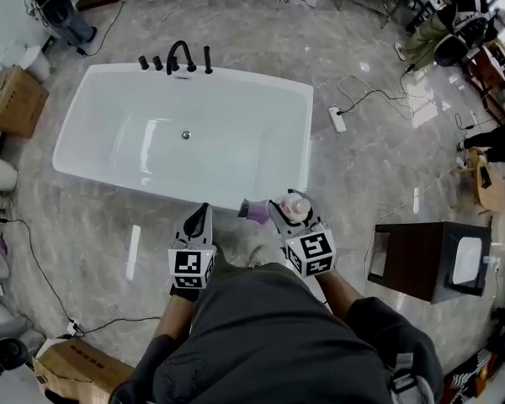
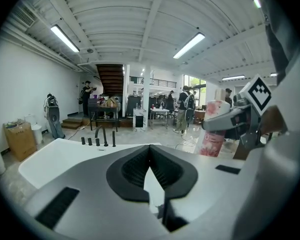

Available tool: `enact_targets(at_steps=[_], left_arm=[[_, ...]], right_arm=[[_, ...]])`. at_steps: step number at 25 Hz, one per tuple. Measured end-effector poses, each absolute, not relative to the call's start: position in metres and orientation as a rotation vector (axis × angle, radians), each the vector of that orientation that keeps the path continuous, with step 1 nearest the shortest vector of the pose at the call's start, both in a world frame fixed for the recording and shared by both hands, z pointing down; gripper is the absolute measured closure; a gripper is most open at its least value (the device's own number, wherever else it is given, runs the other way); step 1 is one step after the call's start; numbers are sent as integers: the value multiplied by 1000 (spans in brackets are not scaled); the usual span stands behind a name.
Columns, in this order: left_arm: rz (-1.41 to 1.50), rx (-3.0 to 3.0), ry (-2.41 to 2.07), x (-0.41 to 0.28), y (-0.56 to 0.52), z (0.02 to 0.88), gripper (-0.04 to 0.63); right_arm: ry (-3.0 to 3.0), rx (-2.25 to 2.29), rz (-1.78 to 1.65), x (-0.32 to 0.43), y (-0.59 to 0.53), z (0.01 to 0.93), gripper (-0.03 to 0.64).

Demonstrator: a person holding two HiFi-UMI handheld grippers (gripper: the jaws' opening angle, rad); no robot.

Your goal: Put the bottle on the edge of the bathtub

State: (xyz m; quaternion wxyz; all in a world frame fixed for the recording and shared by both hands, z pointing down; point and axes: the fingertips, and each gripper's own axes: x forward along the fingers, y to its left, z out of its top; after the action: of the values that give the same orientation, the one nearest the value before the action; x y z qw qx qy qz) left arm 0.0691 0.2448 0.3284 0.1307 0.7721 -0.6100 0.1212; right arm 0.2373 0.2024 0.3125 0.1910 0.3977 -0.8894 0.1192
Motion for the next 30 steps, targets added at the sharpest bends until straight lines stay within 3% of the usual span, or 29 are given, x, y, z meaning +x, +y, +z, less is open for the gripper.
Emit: enact_targets(at_steps=[16,30], left_arm=[[403,2385,-1504,-83,67,379,594],[413,2345,-1612,-103,-52,442,594]], right_arm=[[-2333,1394,411,107,43,352,403],[-2379,1312,327,72,-107,418,403]])
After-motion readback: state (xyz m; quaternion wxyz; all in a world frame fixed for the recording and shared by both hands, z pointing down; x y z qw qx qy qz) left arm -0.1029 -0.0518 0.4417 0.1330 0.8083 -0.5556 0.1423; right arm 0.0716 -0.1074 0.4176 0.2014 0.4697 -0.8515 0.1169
